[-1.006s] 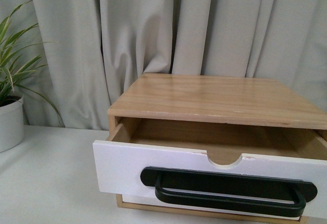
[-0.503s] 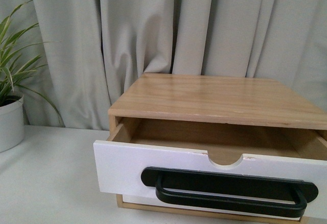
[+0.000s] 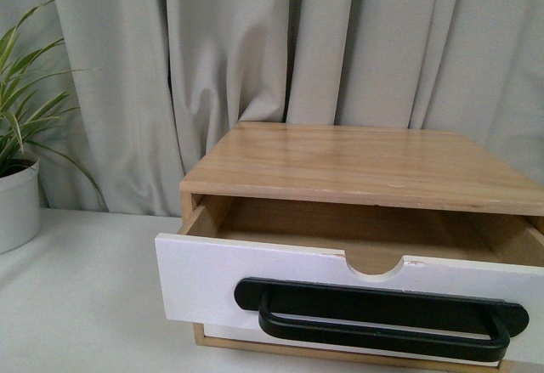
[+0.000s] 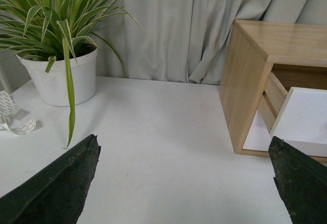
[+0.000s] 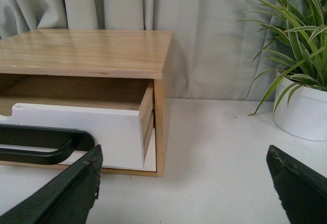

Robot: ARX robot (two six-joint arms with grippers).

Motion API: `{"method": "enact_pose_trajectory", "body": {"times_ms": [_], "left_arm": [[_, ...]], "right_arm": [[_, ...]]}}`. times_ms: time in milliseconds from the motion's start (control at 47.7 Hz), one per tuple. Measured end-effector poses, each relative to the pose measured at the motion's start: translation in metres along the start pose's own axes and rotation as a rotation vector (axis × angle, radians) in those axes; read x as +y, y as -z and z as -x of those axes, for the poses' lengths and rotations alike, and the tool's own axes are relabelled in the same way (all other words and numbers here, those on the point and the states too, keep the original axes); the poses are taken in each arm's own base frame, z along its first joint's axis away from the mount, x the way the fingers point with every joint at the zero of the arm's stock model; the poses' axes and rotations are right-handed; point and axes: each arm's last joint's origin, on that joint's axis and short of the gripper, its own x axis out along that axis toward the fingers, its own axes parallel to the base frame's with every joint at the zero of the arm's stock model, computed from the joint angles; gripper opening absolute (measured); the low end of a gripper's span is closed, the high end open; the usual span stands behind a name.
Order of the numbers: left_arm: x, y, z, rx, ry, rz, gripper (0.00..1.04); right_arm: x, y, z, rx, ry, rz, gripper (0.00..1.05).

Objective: Pull drawer

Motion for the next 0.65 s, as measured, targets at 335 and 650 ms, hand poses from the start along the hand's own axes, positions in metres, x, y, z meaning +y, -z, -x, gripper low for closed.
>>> {"method": "enact_pose_trajectory", "body": {"times_ms": [335,650], "left_arm": [[0.0000,0.0000,0.0000,0.000,0.000,0.000,0.98],[0.0000,0.0000,0.0000,0.000,0.000,0.000,0.98]], "right_arm": [[0.0000,0.0000,0.0000,0.000,0.000,-0.001,0.96],[0.0000,0.0000,0.0000,0.000,0.000,-0.001,0.96]]}}
